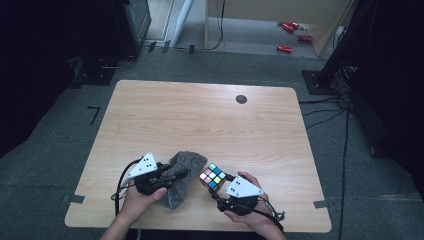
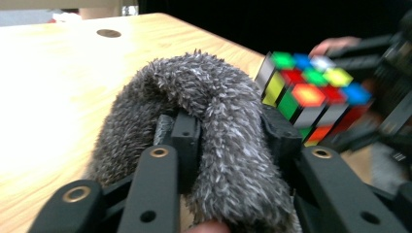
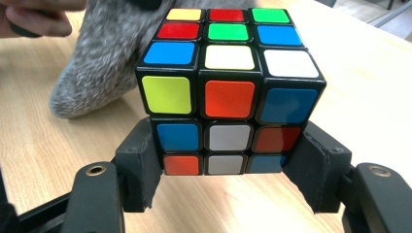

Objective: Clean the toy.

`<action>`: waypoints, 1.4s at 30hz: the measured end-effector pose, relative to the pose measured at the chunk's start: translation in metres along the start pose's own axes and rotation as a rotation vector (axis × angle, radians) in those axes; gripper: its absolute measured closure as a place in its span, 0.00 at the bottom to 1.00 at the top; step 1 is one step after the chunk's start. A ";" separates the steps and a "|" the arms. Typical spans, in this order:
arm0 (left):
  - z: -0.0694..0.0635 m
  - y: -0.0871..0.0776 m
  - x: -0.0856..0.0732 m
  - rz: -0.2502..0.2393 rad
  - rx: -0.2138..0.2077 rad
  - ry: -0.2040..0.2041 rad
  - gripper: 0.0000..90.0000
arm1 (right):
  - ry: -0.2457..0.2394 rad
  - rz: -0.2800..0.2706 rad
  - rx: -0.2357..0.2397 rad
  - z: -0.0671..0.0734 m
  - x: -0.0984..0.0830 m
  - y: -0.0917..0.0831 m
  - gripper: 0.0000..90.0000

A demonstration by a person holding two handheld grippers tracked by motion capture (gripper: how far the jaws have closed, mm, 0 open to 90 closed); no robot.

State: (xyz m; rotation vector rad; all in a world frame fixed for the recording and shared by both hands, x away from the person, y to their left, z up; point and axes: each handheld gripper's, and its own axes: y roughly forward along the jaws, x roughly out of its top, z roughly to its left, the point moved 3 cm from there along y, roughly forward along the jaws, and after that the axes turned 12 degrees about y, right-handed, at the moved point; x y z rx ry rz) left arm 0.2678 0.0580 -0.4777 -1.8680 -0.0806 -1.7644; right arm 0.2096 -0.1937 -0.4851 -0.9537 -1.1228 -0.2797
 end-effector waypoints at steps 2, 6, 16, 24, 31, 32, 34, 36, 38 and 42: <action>0.001 -0.001 -0.002 0.004 0.003 0.016 0.65 | 0.005 -0.008 -0.007 -0.003 0.001 -0.003 0.39; 0.002 0.000 -0.004 0.022 0.004 0.034 0.57 | 0.015 -0.016 -0.011 -0.006 0.003 -0.006 0.39; -0.032 0.025 -0.010 0.218 -0.107 0.261 0.58 | 0.015 -0.018 -0.012 -0.006 0.003 -0.007 0.39; -0.027 0.035 -0.031 0.357 -0.071 0.297 0.79 | 0.014 -0.016 -0.013 -0.006 0.002 -0.006 0.39; -0.022 0.033 -0.031 0.333 -0.012 0.258 0.52 | 0.010 -0.009 -0.014 -0.005 0.001 -0.004 0.39; -0.021 0.032 -0.029 0.324 -0.004 0.251 0.48 | 0.010 -0.010 -0.014 -0.005 0.001 -0.004 0.39; -0.020 0.029 -0.028 0.315 0.006 0.249 0.41 | 0.011 -0.012 -0.013 -0.005 0.001 -0.005 0.39; -0.019 0.027 -0.027 0.309 0.034 0.253 0.33 | 0.012 -0.012 -0.014 -0.006 0.002 -0.005 0.39; -0.019 0.025 -0.026 0.297 0.042 0.270 0.28 | 0.010 -0.014 -0.016 -0.006 0.002 -0.005 0.39; -0.021 0.020 -0.025 0.273 0.048 0.285 0.15 | 0.014 -0.016 -0.015 -0.006 0.002 -0.006 0.39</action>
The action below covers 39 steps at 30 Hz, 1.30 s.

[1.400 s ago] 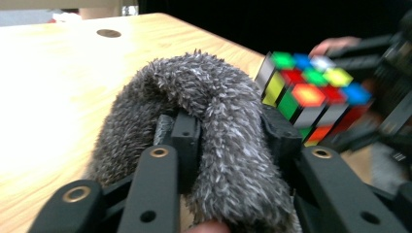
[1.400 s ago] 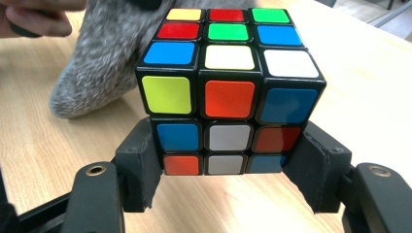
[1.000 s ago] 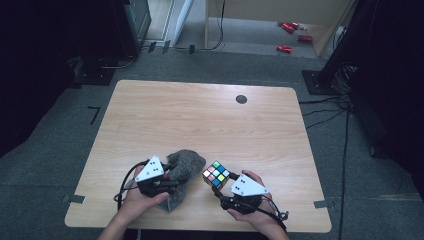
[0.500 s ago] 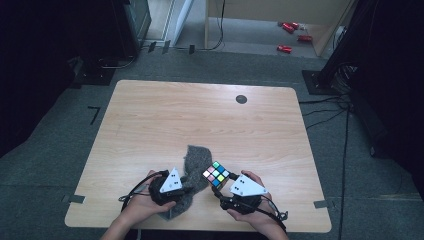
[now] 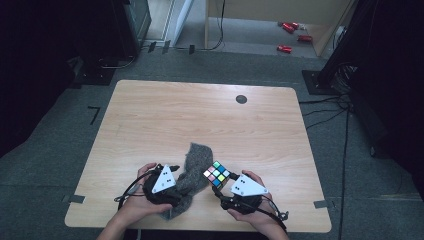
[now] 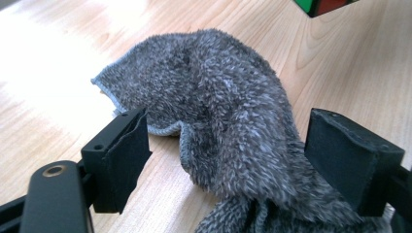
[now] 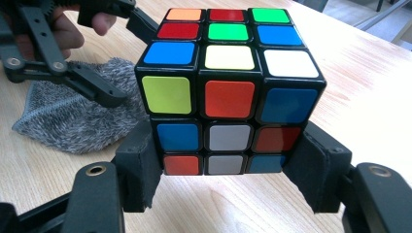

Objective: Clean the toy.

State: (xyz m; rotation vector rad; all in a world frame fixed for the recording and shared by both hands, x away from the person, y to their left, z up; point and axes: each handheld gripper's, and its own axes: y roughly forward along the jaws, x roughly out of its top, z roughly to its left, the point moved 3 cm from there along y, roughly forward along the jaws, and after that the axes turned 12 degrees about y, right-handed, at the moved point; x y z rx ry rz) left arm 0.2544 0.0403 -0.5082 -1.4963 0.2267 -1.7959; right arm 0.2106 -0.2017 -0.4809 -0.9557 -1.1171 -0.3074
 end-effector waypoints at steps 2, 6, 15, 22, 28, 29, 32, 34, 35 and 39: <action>-0.001 -0.002 0.002 -0.021 0.017 0.010 0.14 | 0.007 -0.002 0.004 0.000 0.001 0.000 0.39; 0.000 -0.004 0.005 -0.067 0.044 0.010 0.11 | 0.004 -0.007 0.017 0.003 0.003 -0.001 0.39; -0.002 -0.006 0.005 -0.093 0.047 0.019 0.16 | 0.021 0.038 -0.001 0.000 -0.004 0.008 0.39; -0.017 -0.004 0.018 -0.198 0.084 0.132 0.17 | 0.031 0.033 0.065 0.008 0.002 0.006 0.39; -0.020 0.000 0.018 -0.218 0.123 0.218 0.17 | 0.066 0.051 0.111 0.011 0.003 0.005 0.39; -0.021 0.001 0.017 -0.218 0.122 0.227 0.17 | 0.071 0.051 0.119 0.011 0.004 0.005 0.39; -0.021 0.003 0.017 -0.217 0.108 0.231 0.17 | 0.081 0.055 0.129 0.012 0.005 0.005 0.39; -0.021 0.004 0.017 -0.220 0.093 0.221 0.17 | 0.083 0.058 0.131 0.012 0.005 0.005 0.39; -0.020 0.004 0.017 -0.223 0.075 0.207 0.18 | 0.083 0.059 0.134 0.012 0.005 0.005 0.39; -0.016 -0.002 0.017 -0.261 -0.043 0.114 0.24 | 0.035 0.055 0.141 0.013 0.006 0.004 0.39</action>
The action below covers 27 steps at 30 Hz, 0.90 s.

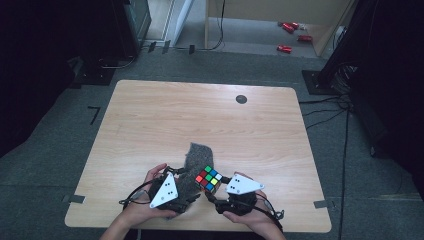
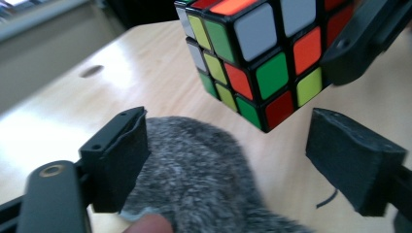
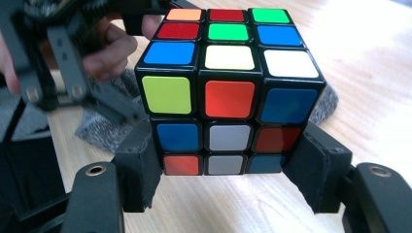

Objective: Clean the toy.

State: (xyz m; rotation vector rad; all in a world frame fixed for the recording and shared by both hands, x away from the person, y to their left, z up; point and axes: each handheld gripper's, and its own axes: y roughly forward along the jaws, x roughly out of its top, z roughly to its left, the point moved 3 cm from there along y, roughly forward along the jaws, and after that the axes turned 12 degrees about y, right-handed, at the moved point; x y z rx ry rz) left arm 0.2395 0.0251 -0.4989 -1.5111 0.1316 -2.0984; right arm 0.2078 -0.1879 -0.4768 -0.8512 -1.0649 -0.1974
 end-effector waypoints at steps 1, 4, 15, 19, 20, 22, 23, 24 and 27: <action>0.002 -0.002 0.000 -0.007 -0.009 -0.016 0.26 | -0.016 -0.002 0.006 0.000 0.000 -0.001 0.39; 0.008 -0.008 0.000 -0.031 -0.052 -0.071 0.28 | -0.058 -0.018 0.035 -0.001 0.000 -0.004 0.39; -0.002 -0.009 0.004 -0.065 -0.225 -0.059 0.28 | -0.158 -0.025 0.186 0.006 -0.004 -0.011 0.39; -0.005 -0.010 0.005 -0.079 -0.225 -0.050 0.25 | -0.176 -0.010 0.217 0.008 -0.007 -0.009 0.39; -0.005 -0.010 0.005 -0.086 -0.226 -0.048 0.24 | -0.183 -0.006 0.225 0.009 -0.007 -0.008 0.39; -0.005 -0.011 0.006 -0.098 -0.231 -0.043 0.24 | -0.188 0.009 0.229 0.010 -0.009 -0.007 0.39; -0.005 -0.012 0.007 -0.105 -0.233 -0.042 0.24 | -0.187 0.016 0.232 0.010 -0.009 -0.006 0.39; -0.005 -0.013 0.008 -0.113 -0.238 -0.041 0.24 | -0.193 0.024 0.231 0.010 -0.009 -0.006 0.39; -0.005 -0.016 0.009 -0.111 -0.247 -0.026 0.24 | -0.204 0.060 0.219 0.010 -0.012 -0.003 0.39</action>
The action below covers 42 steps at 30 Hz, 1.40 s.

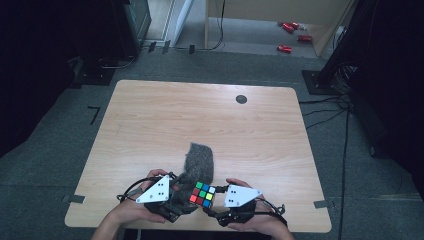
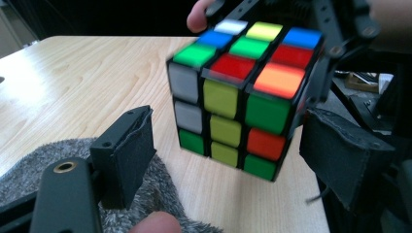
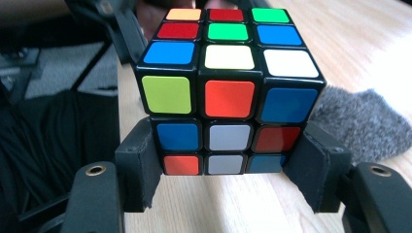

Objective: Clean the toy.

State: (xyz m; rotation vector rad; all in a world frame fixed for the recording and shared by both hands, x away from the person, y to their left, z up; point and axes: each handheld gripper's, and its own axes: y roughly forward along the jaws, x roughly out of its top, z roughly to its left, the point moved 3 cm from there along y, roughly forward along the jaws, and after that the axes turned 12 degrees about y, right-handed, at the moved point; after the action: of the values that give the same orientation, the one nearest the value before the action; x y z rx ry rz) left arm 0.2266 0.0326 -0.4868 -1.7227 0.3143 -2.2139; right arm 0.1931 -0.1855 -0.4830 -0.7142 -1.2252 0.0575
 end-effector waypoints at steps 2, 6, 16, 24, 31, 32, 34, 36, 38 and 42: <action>-0.002 0.001 0.000 0.010 -0.014 0.006 0.24 | -0.010 0.016 -0.002 0.000 -0.001 0.002 0.39; -0.005 0.005 -0.001 0.025 -0.035 0.020 0.24 | -0.028 0.043 0.011 0.004 -0.003 0.004 0.39; -0.010 0.013 0.003 0.027 -0.062 0.034 0.28 | -0.061 0.086 0.017 0.006 -0.005 0.008 0.39; -0.006 0.009 0.004 0.007 -0.056 0.012 0.35 | -0.033 0.102 0.009 0.002 -0.005 0.007 0.39; -0.006 0.005 0.004 -0.016 -0.079 0.007 0.37 | -0.008 0.086 0.046 0.002 -0.004 0.005 0.38; -0.006 0.005 0.005 -0.022 -0.086 -0.002 0.37 | -0.008 0.083 0.049 0.002 -0.004 0.005 0.38; -0.005 0.003 0.005 -0.032 -0.100 -0.015 0.38 | -0.012 0.073 0.065 0.003 -0.004 0.003 0.38; -0.005 0.002 0.005 -0.037 -0.114 -0.026 0.38 | -0.018 0.065 0.075 0.004 -0.004 0.002 0.39; -0.005 0.002 0.004 -0.038 -0.122 -0.030 0.38 | -0.036 0.064 0.078 0.005 -0.004 0.002 0.39; -0.005 0.003 0.003 -0.026 -0.122 -0.037 0.37 | -0.042 0.066 0.078 0.004 -0.004 0.002 0.39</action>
State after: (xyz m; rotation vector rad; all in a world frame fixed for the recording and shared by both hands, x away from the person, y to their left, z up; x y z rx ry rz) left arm 0.2215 0.0287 -0.4864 -1.8374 0.4295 -2.2201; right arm 0.1887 -0.1837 -0.4863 -0.6880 -1.2329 0.1751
